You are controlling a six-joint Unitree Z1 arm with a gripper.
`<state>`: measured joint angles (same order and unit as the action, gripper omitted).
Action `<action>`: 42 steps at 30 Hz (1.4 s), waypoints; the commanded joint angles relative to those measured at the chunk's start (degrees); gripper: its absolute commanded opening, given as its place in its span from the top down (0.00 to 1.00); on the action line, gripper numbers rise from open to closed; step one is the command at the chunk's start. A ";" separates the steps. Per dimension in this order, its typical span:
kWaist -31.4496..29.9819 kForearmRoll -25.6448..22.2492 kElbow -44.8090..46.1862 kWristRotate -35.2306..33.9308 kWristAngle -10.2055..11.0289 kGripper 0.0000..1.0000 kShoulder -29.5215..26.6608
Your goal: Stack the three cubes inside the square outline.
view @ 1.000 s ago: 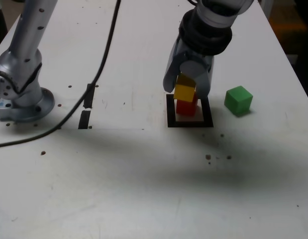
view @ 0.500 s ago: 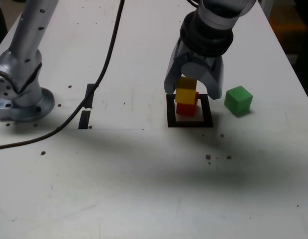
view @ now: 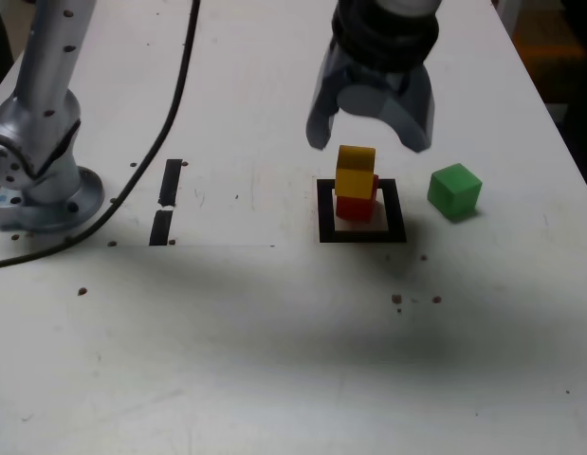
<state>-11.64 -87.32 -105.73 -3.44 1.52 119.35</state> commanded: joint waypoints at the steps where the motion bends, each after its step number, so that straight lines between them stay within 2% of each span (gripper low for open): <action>1: -0.49 -1.83 -1.52 -0.77 0.94 0.00 -0.95; 6: -0.99 -5.56 -6.38 -3.44 2.81 0.00 -2.33; 9: -0.91 -5.71 -8.66 -7.39 2.51 0.00 -2.58; 16: -1.21 -5.55 -13.16 -20.22 -0.99 0.00 -0.26; 21: -1.57 -5.39 -18.68 -25.65 -3.44 0.00 4.05; 25: -1.78 -5.56 -23.09 -25.53 -4.02 0.00 7.43; 29: -1.48 -5.84 -23.42 -25.34 -4.57 0.00 9.31; 31: -0.95 -5.95 -22.80 -25.53 -5.63 0.00 10.37; 35: 0.50 -5.68 -24.77 -26.01 -9.51 0.00 15.78; 42: 1.40 -5.80 -25.85 -25.55 -10.14 0.00 18.75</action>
<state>-10.64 -92.28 -131.88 -29.20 -8.40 137.49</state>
